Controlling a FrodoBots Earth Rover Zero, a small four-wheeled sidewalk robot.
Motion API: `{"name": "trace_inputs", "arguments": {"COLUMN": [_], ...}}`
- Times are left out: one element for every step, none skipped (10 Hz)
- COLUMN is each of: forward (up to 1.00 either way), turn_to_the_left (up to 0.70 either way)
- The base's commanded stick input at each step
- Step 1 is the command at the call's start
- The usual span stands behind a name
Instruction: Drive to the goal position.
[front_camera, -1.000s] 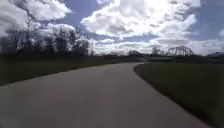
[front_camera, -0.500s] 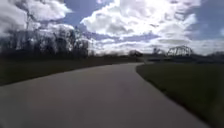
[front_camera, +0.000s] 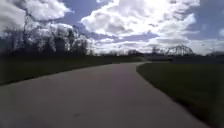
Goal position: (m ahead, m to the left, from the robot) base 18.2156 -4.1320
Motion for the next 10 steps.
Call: {"name": "trace_inputs", "arguments": {"forward": [1.0, 1.0, 1.0, 1.0, 1.0, 1.0, 1.0, 1.0, 1.0, 1.0], "turn_to_the_left": [0.0, -0.05, -0.27, -0.21, -0.06, 0.0, -0.03, -0.19, -0.27, -0.15]}}
